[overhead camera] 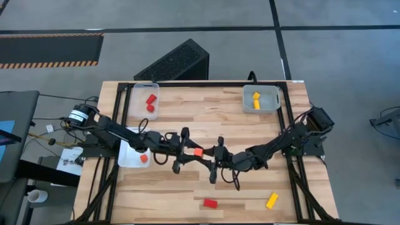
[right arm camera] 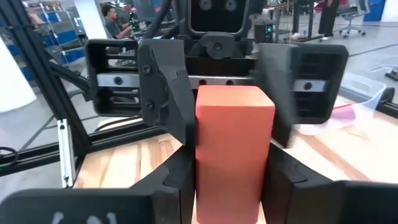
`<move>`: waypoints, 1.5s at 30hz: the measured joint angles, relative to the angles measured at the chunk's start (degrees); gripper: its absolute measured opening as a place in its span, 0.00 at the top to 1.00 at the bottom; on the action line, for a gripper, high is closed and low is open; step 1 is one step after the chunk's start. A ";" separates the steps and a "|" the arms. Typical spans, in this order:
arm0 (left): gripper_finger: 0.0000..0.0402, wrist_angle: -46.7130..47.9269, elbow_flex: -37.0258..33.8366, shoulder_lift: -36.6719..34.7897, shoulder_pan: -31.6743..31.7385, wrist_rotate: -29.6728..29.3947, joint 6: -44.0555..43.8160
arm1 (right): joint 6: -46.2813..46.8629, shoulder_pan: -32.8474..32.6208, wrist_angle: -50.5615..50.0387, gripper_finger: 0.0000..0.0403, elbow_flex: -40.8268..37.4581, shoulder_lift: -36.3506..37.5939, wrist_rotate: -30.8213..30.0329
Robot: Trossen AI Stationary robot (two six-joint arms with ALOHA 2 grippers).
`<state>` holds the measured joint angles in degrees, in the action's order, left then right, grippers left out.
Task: Sort & place blocks by color
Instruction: Put the orange block into the white bin
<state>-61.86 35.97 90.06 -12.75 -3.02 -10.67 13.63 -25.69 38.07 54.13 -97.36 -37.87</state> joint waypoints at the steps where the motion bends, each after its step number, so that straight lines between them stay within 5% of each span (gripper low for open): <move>1: 0.69 0.10 0.00 -0.04 -0.02 0.04 0.00 | 0.03 0.00 -0.02 0.64 0.00 0.00 0.15; 3: 0.77 0.25 0.02 -0.04 -0.02 0.54 0.04 | 0.04 -0.07 -0.03 0.62 0.00 0.00 0.46; 11: 0.76 14.31 0.02 -7.90 -0.15 -5.45 -0.54 | 1.76 -0.09 -3.90 0.36 0.02 0.04 0.18; 18: 0.76 50.64 0.04 -25.75 -0.51 -20.35 -5.95 | 7.55 -1.96 -18.98 0.15 0.15 4.62 1.05; 24: 0.76 91.32 -0.02 -37.76 -0.68 -27.70 -29.11 | 17.58 -3.84 -36.60 0.15 0.00 10.03 -1.43; 28: 0.76 109.69 -0.09 -39.13 -0.75 -25.90 -45.97 | 18.99 -5.64 -40.69 0.19 0.04 10.58 -4.05; 34: 0.74 121.03 -1.39 -36.34 -4.32 -18.68 -62.21 | 23.37 -8.40 -46.30 0.22 -0.03 9.97 -4.60; 45: 0.69 120.49 -1.79 -26.52 -5.09 -9.73 -65.31 | 30.97 -14.00 -55.63 0.22 -0.02 9.98 -9.20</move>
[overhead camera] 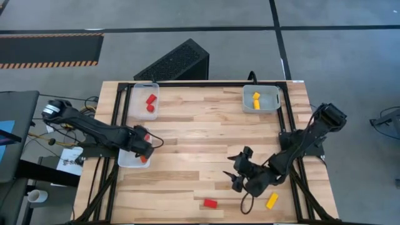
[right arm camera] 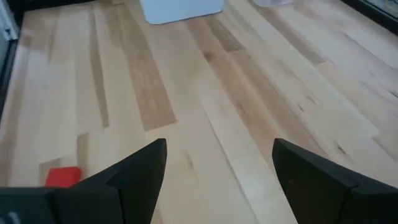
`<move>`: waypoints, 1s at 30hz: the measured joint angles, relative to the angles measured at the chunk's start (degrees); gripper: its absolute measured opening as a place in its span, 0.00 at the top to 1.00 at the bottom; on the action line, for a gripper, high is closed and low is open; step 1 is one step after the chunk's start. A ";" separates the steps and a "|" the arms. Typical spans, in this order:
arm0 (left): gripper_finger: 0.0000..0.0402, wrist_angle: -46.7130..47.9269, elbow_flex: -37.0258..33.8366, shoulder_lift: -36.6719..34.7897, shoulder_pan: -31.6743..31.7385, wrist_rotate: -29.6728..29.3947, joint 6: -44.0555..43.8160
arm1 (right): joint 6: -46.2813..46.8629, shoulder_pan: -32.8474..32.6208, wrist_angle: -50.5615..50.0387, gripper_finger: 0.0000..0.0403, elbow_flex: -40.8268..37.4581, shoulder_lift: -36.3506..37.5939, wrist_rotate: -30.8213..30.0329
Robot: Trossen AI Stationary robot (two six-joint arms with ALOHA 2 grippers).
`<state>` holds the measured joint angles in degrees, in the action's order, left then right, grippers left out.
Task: Sort & place blocks by color
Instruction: Put the orange block into the white bin, then put the yellow block into the gray bin
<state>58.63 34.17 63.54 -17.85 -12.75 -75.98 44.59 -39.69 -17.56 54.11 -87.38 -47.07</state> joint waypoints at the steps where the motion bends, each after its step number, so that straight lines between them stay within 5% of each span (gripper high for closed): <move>1: 0.69 -0.29 0.00 0.88 0.00 0.88 -0.17 | -0.02 -0.21 -0.02 0.22 0.00 -0.02 0.02; 17: 0.44 -0.35 1.17 5.83 -0.07 9.42 7.12 | 0.05 -0.66 -2.16 0.23 0.00 -0.02 -0.92; 30: 0.43 6.99 10.90 5.80 -0.09 -0.47 12.80 | 0.57 1.21 -2.12 0.23 0.00 -0.02 -1.07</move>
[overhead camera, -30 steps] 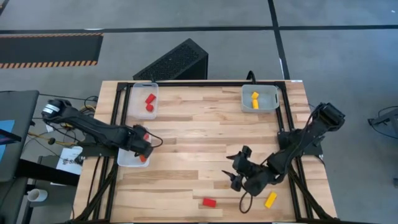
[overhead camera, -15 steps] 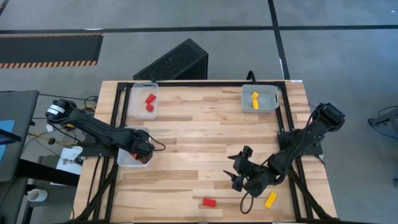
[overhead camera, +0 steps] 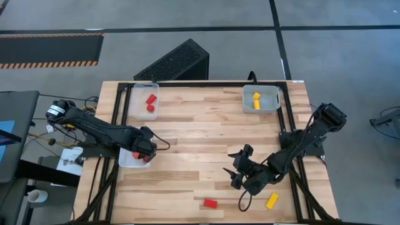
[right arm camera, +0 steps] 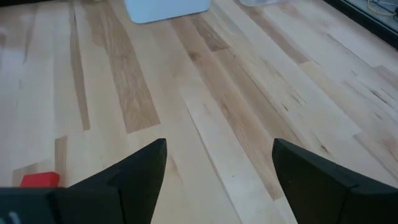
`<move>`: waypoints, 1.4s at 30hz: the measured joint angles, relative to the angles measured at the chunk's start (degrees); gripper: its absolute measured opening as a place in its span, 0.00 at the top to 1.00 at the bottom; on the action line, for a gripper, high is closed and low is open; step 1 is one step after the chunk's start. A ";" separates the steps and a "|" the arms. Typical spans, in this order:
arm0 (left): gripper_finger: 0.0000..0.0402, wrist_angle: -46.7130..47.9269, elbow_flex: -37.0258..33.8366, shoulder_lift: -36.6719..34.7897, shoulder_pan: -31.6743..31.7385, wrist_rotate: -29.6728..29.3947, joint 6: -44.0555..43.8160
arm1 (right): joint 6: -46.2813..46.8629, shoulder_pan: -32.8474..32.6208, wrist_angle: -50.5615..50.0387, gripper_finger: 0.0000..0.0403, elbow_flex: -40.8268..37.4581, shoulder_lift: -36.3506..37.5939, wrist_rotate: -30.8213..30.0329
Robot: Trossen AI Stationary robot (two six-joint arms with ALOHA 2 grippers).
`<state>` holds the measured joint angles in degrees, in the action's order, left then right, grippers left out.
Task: Sort & place blocks by color
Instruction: Put the yellow block into the gray bin
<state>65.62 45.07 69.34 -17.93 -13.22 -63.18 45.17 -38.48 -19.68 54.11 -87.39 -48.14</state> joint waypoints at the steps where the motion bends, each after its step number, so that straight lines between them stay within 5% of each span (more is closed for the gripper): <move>1: 0.43 1.22 0.97 0.00 0.00 -1.25 -0.01 | -0.02 0.00 -0.01 0.23 0.00 0.00 0.00; 8: 0.43 -4.94 7.11 -0.02 -0.14 -12.49 6.41 | -0.54 0.02 -0.90 0.23 0.00 0.00 -0.17; 14: 0.43 -44.87 2.81 1.39 -1.79 -25.54 27.74 | -0.61 0.02 -1.34 0.23 0.00 0.00 -0.20; 20: 0.43 -92.46 -5.56 7.66 -0.61 -12.97 51.59 | -0.26 0.00 -0.73 0.22 -1.24 -0.02 -0.20; 25: 0.43 -116.83 -7.49 14.88 2.22 -5.72 60.89 | 3.46 0.60 -0.45 0.22 -3.54 -0.04 -0.25; 32: 0.43 -130.54 -7.33 23.58 8.41 2.38 64.41 | 6.44 4.94 0.36 0.22 -6.64 -0.04 0.46; 42: 0.43 -131.73 -6.59 23.98 13.97 9.57 60.46 | 1.58 11.68 4.92 0.22 -6.62 -0.04 6.40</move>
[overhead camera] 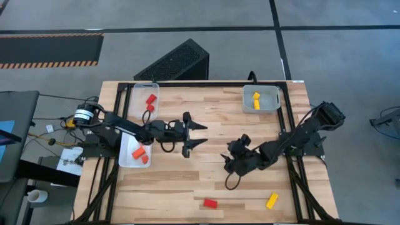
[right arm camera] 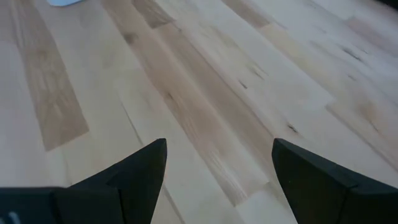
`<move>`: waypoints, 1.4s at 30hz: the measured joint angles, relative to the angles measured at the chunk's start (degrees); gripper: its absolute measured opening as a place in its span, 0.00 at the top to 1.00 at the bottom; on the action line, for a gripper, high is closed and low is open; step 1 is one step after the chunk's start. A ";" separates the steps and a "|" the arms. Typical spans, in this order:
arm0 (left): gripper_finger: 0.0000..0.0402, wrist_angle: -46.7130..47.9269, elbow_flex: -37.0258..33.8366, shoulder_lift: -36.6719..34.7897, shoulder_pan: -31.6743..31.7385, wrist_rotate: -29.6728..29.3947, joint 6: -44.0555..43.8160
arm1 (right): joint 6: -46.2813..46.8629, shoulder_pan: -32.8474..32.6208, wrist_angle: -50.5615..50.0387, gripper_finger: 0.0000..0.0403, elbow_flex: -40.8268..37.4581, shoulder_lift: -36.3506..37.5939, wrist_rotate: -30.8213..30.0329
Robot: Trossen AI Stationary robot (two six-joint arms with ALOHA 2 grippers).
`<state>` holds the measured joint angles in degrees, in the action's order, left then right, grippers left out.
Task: Sort & place blocks by color
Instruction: Put the yellow block into the gray bin
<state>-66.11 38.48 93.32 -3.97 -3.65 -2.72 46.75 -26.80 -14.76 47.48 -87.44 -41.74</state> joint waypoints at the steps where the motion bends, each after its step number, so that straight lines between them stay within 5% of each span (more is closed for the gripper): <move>1: 0.43 -0.55 0.02 -0.02 0.02 0.01 -0.02 | -0.53 0.32 0.50 0.22 0.00 0.00 0.77; 19: 0.43 -7.66 0.02 -0.02 -0.53 9.72 0.49 | 4.28 -2.63 12.24 0.22 0.02 0.02 1.09; 27: 0.43 -10.30 0.06 -0.02 -0.55 12.43 -3.77 | 8.83 -7.71 15.58 0.22 0.02 0.02 -3.30; 42: 0.43 -9.21 0.06 -0.02 0.50 12.41 -4.32 | 6.77 -8.74 14.68 0.22 0.02 0.02 -6.38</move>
<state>-75.33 38.54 93.30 -3.47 8.76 -7.05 53.52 -35.54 -0.08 47.51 -87.42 -48.12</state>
